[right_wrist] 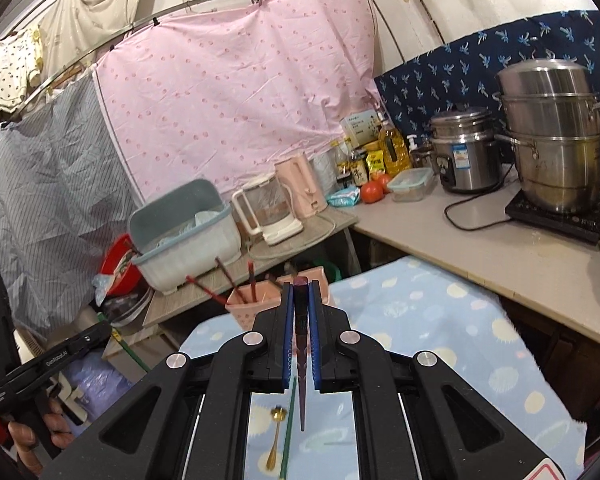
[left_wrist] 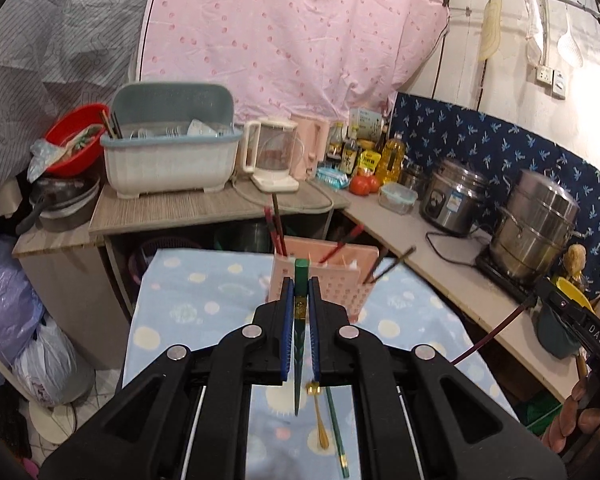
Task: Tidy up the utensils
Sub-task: 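Lift both chopsticks and carry them up over the pink basket, then open both tools to drop the chopsticks into the pink basket, then move both tools back down over the gold spoon and green chopstick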
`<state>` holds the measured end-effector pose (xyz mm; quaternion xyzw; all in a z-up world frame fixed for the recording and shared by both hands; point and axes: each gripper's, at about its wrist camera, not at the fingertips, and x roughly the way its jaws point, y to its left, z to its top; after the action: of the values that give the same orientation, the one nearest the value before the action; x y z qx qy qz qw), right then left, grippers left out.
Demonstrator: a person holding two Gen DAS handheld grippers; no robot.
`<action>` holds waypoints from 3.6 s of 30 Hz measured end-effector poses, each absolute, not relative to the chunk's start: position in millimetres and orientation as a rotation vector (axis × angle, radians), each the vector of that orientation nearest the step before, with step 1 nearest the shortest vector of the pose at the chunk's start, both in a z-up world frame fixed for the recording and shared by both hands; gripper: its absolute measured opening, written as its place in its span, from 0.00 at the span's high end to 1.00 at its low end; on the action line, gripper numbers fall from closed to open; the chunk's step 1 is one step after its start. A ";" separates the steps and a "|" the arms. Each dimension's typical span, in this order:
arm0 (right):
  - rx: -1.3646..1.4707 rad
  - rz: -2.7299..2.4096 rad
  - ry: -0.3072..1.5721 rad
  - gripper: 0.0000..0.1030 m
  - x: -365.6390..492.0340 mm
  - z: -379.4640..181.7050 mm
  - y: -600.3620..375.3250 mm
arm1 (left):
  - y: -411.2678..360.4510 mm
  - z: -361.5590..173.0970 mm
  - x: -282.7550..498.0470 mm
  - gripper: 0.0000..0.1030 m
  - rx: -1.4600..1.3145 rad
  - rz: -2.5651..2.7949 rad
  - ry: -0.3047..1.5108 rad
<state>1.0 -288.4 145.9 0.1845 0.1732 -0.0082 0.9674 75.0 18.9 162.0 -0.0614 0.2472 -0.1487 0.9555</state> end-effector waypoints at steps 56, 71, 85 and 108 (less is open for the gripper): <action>0.414 -0.068 0.401 0.65 193.3 130.1 -297.1 | -7.7 159.1 257.8 0.49 -0.189 -0.222 0.460; 0.425 -0.038 0.495 0.65 99.7 84.1 -281.7 | -2.2 113.6 167.4 0.47 -0.135 -0.237 0.567; 0.376 -0.016 0.744 0.65 10.3 -13.8 -242.0 | -13.7 17.4 91.6 0.48 -0.070 -0.230 0.782; 0.215 0.105 0.913 0.65 -20.0 -78.4 -163.0 | 12.5 -76.0 31.9 0.48 -0.033 -0.178 0.963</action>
<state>-20.0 -163.0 -78.4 0.1034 0.4398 0.0504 0.8907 31.9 12.5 -76.0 -0.0159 0.4624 -0.0855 0.8824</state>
